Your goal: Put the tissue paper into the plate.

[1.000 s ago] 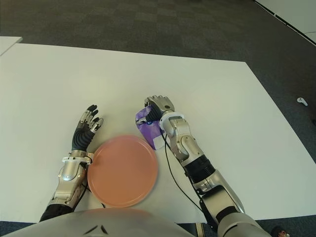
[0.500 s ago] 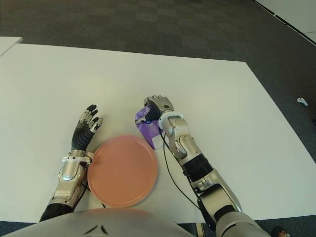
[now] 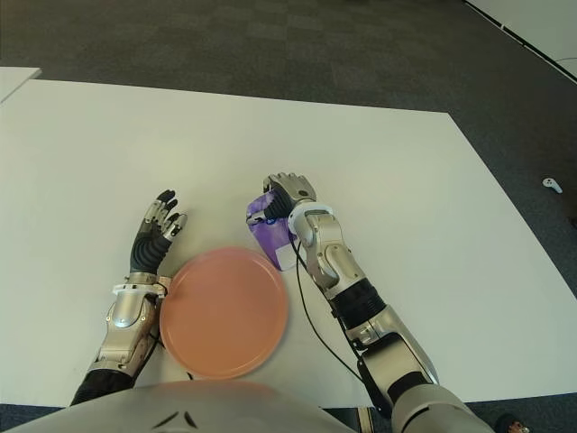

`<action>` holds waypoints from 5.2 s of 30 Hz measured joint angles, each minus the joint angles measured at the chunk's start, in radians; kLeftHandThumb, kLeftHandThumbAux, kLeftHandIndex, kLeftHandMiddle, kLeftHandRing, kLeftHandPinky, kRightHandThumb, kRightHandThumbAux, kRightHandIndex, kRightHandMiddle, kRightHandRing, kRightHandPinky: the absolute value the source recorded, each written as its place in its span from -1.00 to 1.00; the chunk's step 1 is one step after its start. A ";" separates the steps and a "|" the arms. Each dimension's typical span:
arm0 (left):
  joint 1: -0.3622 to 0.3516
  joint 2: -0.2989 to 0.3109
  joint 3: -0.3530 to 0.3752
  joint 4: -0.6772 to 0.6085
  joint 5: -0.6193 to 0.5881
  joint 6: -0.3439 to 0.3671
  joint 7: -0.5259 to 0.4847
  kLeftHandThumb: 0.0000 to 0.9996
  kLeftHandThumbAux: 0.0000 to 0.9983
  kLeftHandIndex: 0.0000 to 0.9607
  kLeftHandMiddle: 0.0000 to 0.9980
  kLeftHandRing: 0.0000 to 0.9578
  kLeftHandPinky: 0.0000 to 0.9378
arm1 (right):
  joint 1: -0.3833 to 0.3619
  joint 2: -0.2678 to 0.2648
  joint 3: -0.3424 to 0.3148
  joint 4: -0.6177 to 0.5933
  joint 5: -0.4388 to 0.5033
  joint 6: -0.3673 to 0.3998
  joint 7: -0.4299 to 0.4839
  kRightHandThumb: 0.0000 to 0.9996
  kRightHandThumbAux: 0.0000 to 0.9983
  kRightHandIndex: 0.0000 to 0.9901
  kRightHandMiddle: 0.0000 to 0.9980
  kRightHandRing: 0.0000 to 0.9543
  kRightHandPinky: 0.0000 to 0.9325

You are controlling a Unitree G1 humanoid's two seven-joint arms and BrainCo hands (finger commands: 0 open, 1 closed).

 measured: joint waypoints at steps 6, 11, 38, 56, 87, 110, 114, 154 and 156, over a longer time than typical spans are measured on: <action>-0.018 0.004 0.010 0.019 -0.009 0.001 -0.007 -1.00 0.13 -1.00 -1.00 -1.00 -1.00 | -0.005 0.006 -0.003 0.015 0.003 0.000 -0.013 0.71 0.36 -0.19 0.00 0.56 0.30; -0.032 0.009 0.015 0.040 -0.008 -0.013 -0.009 -1.00 0.12 -1.00 -1.00 -1.00 -1.00 | -0.031 0.011 -0.014 0.044 0.009 0.000 -0.015 0.71 0.36 -0.19 0.04 0.67 0.59; -0.136 0.028 0.032 0.180 -0.012 -0.086 -0.010 -1.00 0.16 -1.00 -1.00 -1.00 -1.00 | -0.459 0.093 -0.180 0.092 0.111 0.085 -0.053 0.71 0.35 -0.19 0.08 0.78 0.82; -0.178 0.031 0.047 0.236 -0.014 -0.111 -0.008 -1.00 0.19 -1.00 -1.00 -1.00 -1.00 | -0.609 0.100 -0.227 0.120 0.184 0.075 -0.092 0.72 0.35 -0.18 0.08 0.79 0.79; -0.194 0.031 0.054 0.259 -0.011 -0.126 -0.001 -1.00 0.16 -1.00 -1.00 -1.00 -1.00 | -0.343 -0.119 -0.096 0.159 0.184 -0.011 0.129 -0.45 -0.36 -0.90 -0.76 -0.74 -0.71; -0.195 0.039 0.054 0.263 -0.017 -0.136 -0.009 -1.00 0.19 -1.00 -1.00 -1.00 -1.00 | -0.230 -0.208 -0.001 0.061 0.060 -0.105 0.204 -0.62 -0.43 -1.00 -1.00 -1.00 -1.00; -0.195 0.039 0.054 0.263 -0.019 -0.133 -0.009 -1.00 0.19 -1.00 -1.00 -1.00 -1.00 | -0.229 -0.220 -0.002 0.066 0.059 -0.108 0.213 -0.62 -0.41 -1.00 -1.00 -1.00 -1.00; -0.195 0.040 0.055 0.263 -0.020 -0.132 -0.015 -1.00 0.18 -1.00 -1.00 -1.00 -1.00 | -0.200 -0.149 -0.022 -0.014 0.000 0.097 0.417 -0.58 -0.29 -1.00 -1.00 -1.00 -0.98; -0.195 0.040 0.055 0.263 -0.020 -0.132 -0.015 -1.00 0.18 -1.00 -1.00 -1.00 -1.00 | -0.198 -0.137 -0.019 -0.016 -0.007 0.113 0.416 -0.58 -0.27 -1.00 -1.00 -1.00 -0.98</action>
